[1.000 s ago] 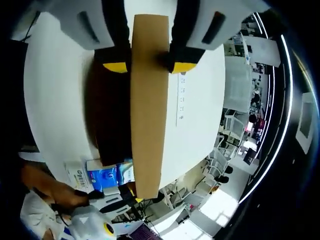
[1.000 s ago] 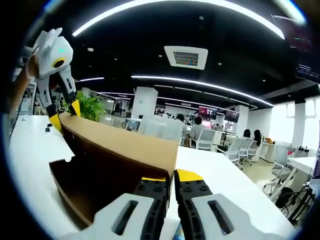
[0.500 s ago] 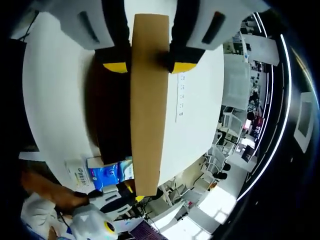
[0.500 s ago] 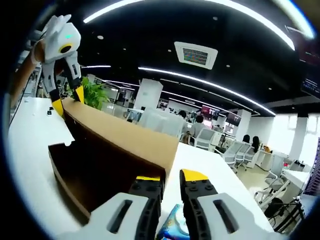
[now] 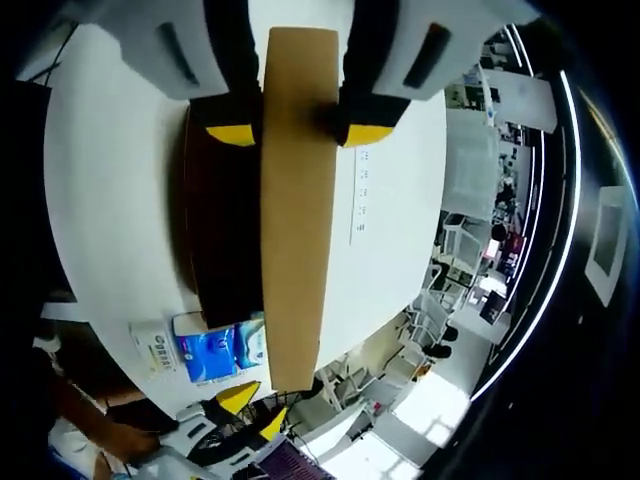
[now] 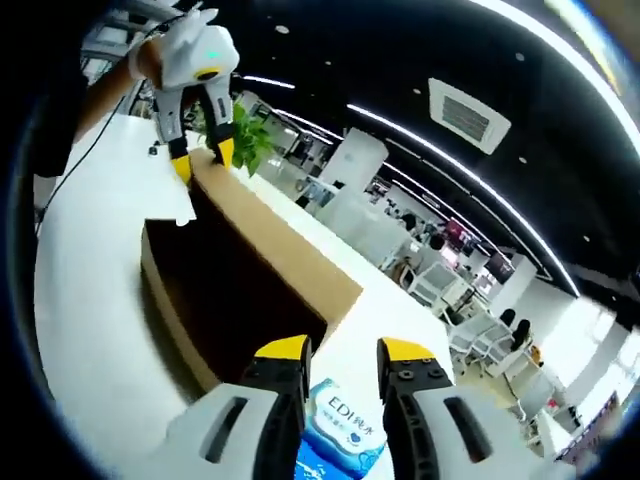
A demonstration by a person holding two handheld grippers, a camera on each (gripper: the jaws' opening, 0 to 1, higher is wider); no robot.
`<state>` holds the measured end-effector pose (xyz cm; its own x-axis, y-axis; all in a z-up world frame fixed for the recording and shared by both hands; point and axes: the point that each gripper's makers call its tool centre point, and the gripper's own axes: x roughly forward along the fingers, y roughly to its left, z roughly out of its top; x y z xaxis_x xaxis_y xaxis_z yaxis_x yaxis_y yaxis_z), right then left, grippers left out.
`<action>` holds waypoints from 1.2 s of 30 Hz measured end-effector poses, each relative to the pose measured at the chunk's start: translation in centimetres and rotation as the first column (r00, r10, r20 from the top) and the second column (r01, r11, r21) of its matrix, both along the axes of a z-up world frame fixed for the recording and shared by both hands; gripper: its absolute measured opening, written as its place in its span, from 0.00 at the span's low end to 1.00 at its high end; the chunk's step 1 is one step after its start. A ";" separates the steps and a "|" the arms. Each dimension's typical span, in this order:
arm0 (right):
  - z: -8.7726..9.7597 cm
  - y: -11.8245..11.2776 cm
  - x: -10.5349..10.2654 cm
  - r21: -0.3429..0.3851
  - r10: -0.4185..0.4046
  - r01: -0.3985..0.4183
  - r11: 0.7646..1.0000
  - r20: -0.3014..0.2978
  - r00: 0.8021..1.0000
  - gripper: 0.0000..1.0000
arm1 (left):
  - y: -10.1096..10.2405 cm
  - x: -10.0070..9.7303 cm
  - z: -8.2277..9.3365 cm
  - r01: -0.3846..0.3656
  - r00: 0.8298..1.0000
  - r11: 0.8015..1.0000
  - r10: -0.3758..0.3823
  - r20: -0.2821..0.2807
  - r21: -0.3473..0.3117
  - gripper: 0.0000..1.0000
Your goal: Operate the shoe box by opening the lid, removing the specified soft item, and placing it in the target area until the item is outside and the box remains undamaged.
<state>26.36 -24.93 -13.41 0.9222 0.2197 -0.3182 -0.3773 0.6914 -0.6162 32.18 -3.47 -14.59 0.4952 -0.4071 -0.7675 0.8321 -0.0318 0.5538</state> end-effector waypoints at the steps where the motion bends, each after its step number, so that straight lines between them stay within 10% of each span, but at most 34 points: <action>1: 0.5 -0.1 -0.1 0.009 -0.007 0.007 1.000 0.004 1.000 0.29 | 0.0 0.0 0.0 0.003 1.000 1.000 -0.003 0.003 -0.002 0.31; 11: 1.7 3.3 -0.4 -0.100 0.155 -0.170 0.980 -0.135 0.979 0.39 | -0.2 0.0 0.0 0.009 1.000 1.000 -0.009 0.012 -0.014 0.31; 22: 1.6 8.0 1.4 -0.274 0.299 -0.359 0.892 -0.238 0.924 0.38 | -0.2 0.0 -0.1 0.005 1.000 1.000 -0.004 0.015 -0.027 0.31; 36: 0.9 10.1 3.5 -0.341 0.331 -0.443 0.829 -0.339 0.881 0.38 | -0.1 -0.2 -0.3 0.016 1.000 1.000 -0.016 0.017 -0.020 0.31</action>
<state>29.86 -14.84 -12.55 0.6613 0.3443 -0.6664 -0.7421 0.1705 -0.6483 32.02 -3.53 -14.86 0.5013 -0.4302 -0.7508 0.8220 -0.0341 0.5684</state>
